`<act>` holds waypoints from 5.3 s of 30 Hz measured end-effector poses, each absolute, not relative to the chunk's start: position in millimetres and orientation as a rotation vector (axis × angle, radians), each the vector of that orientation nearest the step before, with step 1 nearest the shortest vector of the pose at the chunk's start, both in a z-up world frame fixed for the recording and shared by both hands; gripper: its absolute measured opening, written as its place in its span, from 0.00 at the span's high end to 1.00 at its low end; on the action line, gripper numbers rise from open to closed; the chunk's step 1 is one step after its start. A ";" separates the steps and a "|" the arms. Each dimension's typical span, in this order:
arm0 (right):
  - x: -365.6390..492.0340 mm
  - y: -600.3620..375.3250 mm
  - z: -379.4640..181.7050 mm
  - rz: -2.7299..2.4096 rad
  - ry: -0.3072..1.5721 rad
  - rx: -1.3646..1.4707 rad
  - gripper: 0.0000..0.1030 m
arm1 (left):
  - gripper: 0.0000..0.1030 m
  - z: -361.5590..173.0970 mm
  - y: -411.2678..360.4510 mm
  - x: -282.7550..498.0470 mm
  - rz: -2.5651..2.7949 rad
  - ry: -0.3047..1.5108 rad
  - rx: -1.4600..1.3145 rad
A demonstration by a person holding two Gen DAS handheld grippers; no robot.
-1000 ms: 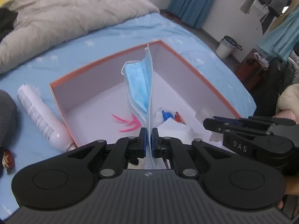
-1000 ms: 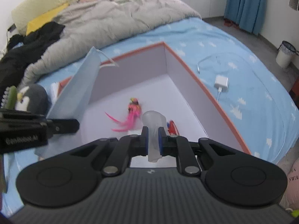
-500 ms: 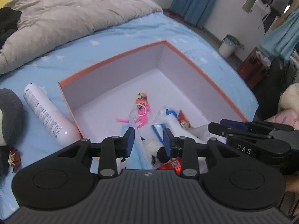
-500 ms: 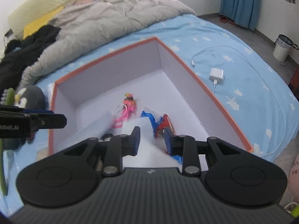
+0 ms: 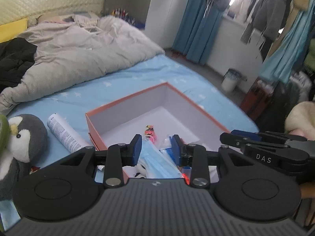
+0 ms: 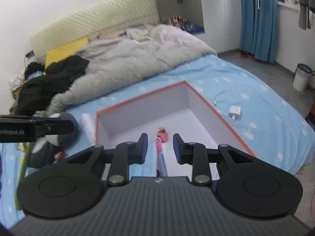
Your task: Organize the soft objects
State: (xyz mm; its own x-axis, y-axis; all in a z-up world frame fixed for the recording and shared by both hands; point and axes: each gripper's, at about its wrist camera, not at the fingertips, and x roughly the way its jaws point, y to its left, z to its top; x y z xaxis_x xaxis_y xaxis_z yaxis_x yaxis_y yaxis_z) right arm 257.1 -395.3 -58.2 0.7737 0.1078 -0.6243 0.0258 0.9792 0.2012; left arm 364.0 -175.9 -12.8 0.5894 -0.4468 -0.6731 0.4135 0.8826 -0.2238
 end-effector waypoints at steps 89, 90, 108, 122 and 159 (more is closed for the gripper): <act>234.7 -159.9 -220.6 0.445 0.742 0.043 0.47 | 0.58 -221.6 69.7 286.8 -0.023 0.820 -0.264; 239.8 -157.3 -223.0 0.446 0.741 0.040 0.47 | 0.57 -226.0 70.9 296.5 -0.022 0.817 -0.264; 314.2 -120.7 -271.1 0.446 0.752 -0.003 0.19 | 0.43 -258.6 63.5 398.0 -0.010 0.737 -0.234; 312.2 -117.0 -272.0 0.508 0.750 -0.056 0.51 | 0.64 -267.7 53.1 423.0 0.040 0.762 -0.215; 229.2 -155.0 -211.8 0.495 0.803 0.017 0.60 | 0.70 -209.5 49.7 256.3 0.049 0.802 -0.300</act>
State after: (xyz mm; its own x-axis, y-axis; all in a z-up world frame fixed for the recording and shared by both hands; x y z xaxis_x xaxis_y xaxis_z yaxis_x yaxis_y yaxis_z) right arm 229.2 -155.0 -211.8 0.5873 0.4307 -0.6853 -0.4184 0.8863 0.1985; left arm 256.3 49.7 -209.5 0.6968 -0.0701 -0.7139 -0.1560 0.9566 -0.2462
